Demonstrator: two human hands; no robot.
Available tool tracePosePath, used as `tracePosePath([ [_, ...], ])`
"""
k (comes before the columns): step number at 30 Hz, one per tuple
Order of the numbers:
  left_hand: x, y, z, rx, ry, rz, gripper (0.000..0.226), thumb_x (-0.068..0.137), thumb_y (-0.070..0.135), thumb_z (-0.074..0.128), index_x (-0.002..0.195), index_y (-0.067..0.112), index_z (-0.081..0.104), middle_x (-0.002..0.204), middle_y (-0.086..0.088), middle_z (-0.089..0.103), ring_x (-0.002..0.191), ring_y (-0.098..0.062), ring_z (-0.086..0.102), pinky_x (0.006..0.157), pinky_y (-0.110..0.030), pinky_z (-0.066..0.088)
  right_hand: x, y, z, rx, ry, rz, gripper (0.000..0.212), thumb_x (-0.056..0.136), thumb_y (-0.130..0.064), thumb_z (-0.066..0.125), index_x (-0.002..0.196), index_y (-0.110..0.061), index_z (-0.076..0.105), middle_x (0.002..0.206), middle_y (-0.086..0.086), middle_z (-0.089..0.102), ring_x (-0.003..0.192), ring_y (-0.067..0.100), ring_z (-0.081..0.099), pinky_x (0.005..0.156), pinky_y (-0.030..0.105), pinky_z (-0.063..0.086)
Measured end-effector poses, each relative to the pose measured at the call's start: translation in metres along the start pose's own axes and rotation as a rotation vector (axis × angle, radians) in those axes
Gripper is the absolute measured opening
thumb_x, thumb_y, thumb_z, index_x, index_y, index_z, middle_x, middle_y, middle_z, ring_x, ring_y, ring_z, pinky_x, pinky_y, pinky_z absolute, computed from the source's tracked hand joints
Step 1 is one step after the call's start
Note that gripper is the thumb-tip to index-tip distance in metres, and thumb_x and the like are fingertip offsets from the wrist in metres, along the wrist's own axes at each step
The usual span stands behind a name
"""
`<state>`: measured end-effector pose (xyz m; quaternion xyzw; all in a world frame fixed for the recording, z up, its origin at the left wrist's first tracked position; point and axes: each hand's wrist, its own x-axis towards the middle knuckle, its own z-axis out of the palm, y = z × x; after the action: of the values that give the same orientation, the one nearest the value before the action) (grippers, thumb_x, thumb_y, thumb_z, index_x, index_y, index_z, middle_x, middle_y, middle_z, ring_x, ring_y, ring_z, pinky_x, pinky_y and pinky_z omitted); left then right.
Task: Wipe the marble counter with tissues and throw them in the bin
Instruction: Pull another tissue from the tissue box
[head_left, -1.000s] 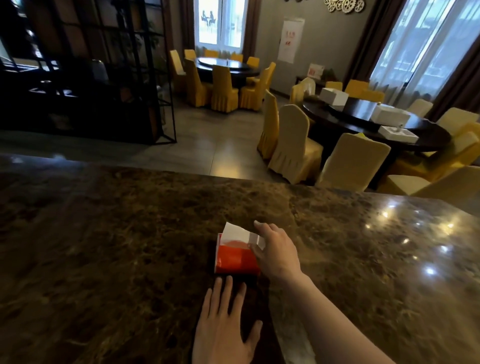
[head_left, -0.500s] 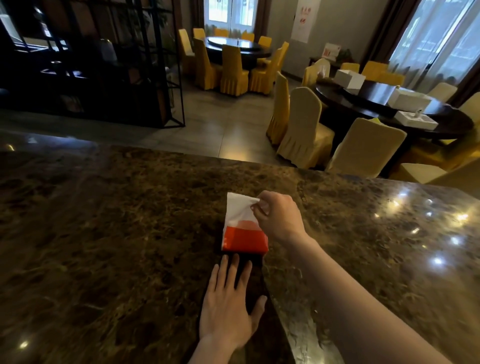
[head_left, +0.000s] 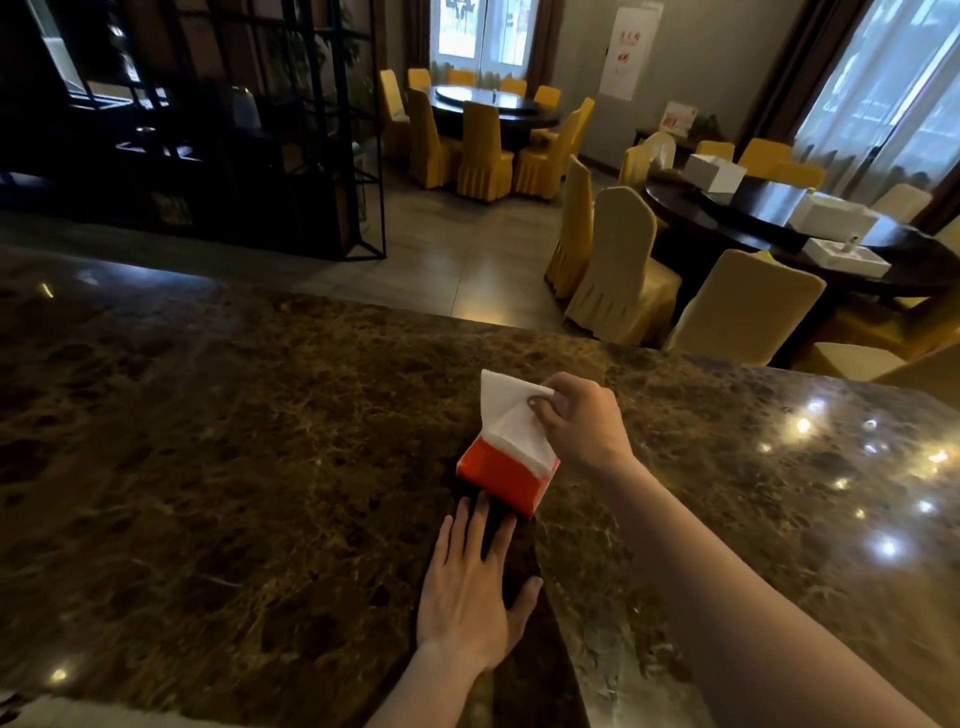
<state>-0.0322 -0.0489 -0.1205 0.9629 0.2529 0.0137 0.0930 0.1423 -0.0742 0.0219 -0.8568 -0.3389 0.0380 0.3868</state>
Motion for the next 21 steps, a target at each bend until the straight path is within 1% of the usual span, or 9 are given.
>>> tracePosePath([
  [3, -0.004, 0.001, -0.003, -0.048, 0.101, 0.01, 0.087, 0.092, 0.077, 0.023, 0.161, 0.026, 0.016, 0.171, -0.015, 0.001, 0.156, -0.037, -0.003, 0.123, -0.053, 0.007, -0.002, 0.0, -0.002, 0.013, -0.009, 0.041, 0.019, 0.096, -0.025, 0.066, 0.112, -0.016, 0.071, 0.104, 0.0, 0.073, 0.092, 0.015, 0.067, 0.077, 0.034, 0.057],
  [4, -0.003, 0.001, -0.002, -0.055, 0.142, 0.025, 0.088, 0.091, 0.076, 0.031, 0.161, 0.025, 0.018, 0.171, -0.016, 0.004, 0.156, -0.038, 0.001, 0.122, -0.054, 0.01, -0.003, 0.001, -0.002, 0.002, -0.017, 0.039, 0.019, 0.096, -0.026, 0.066, 0.112, -0.016, 0.071, 0.105, 0.0, 0.073, 0.092, 0.014, 0.066, 0.075, 0.031, 0.055],
  [6, 0.003, -0.001, -0.001, -0.04, 0.185, 0.047, 0.096, 0.088, 0.078, 0.037, 0.163, 0.025, 0.009, 0.171, -0.017, -0.004, 0.156, -0.037, -0.005, 0.123, -0.054, 0.009, -0.006, 0.001, -0.001, 0.004, -0.014, 0.041, 0.02, 0.097, -0.025, 0.066, 0.113, -0.015, 0.07, 0.106, 0.001, 0.073, 0.091, 0.014, 0.066, 0.072, 0.028, 0.053],
  [9, 0.02, -0.003, -0.006, 0.088, 0.118, 0.074, 0.102, 0.085, 0.084, 0.025, 0.161, 0.026, -0.011, 0.167, -0.017, -0.022, 0.151, -0.036, -0.028, 0.124, -0.056, -0.004, -0.008, 0.003, -0.003, 0.029, 0.005, 0.041, 0.02, 0.097, -0.025, 0.066, 0.113, -0.015, 0.07, 0.105, 0.0, 0.073, 0.091, 0.014, 0.067, 0.074, 0.029, 0.056],
  [11, 0.03, -0.003, -0.01, 0.181, 0.033, 0.093, 0.101, 0.084, 0.086, 0.013, 0.16, 0.025, -0.013, 0.167, -0.018, -0.018, 0.149, -0.036, -0.033, 0.122, -0.055, -0.017, -0.008, 0.001, -0.007, 0.041, 0.022, 0.033, 0.018, 0.097, -0.025, 0.065, 0.111, -0.016, 0.071, 0.1, -0.003, 0.071, 0.089, 0.013, 0.067, 0.072, 0.028, 0.056],
  [13, 0.034, -0.003, -0.012, 0.199, -0.006, 0.092, 0.098, 0.084, 0.086, 0.007, 0.16, 0.025, -0.007, 0.169, -0.016, -0.009, 0.152, -0.035, -0.026, 0.12, -0.051, -0.022, -0.007, -0.003, -0.014, 0.053, 0.054, 0.007, 0.017, 0.098, -0.026, 0.064, 0.111, -0.017, 0.07, 0.099, -0.004, 0.07, 0.088, 0.012, 0.067, 0.073, 0.032, 0.059],
  [15, 0.036, -0.003, -0.011, 0.185, -0.005, 0.085, 0.096, 0.084, 0.085, 0.005, 0.16, 0.027, -0.006, 0.17, -0.014, -0.006, 0.154, -0.034, -0.02, 0.122, -0.051, -0.018, -0.006, -0.008, -0.028, 0.091, 0.129, -0.032, 0.016, 0.099, -0.026, 0.062, 0.11, -0.016, 0.068, 0.099, -0.002, 0.07, 0.088, 0.011, 0.066, 0.073, 0.034, 0.06],
  [18, 0.037, -0.008, -0.013, 0.137, 0.028, 0.069, 0.096, 0.085, 0.084, 0.011, 0.162, 0.028, -0.002, 0.171, -0.012, -0.007, 0.155, -0.032, -0.018, 0.125, -0.051, -0.008, -0.008, -0.01, -0.058, 0.141, 0.258, -0.072, 0.007, 0.101, -0.027, 0.057, 0.1, -0.02, 0.059, 0.092, -0.007, 0.065, 0.084, 0.01, 0.065, 0.065, 0.031, 0.056],
  [21, 0.043, -0.006, -0.013, 0.092, 0.033, 0.076, 0.097, 0.086, 0.084, 0.018, 0.162, 0.027, -0.007, 0.171, -0.011, -0.01, 0.155, -0.031, -0.018, 0.126, -0.052, -0.003, -0.028, 0.016, -0.095, 0.176, 0.313, 0.015, 0.004, 0.103, -0.028, 0.053, 0.101, -0.024, 0.053, 0.095, -0.012, 0.061, 0.084, 0.008, 0.063, 0.059, 0.022, 0.053],
])
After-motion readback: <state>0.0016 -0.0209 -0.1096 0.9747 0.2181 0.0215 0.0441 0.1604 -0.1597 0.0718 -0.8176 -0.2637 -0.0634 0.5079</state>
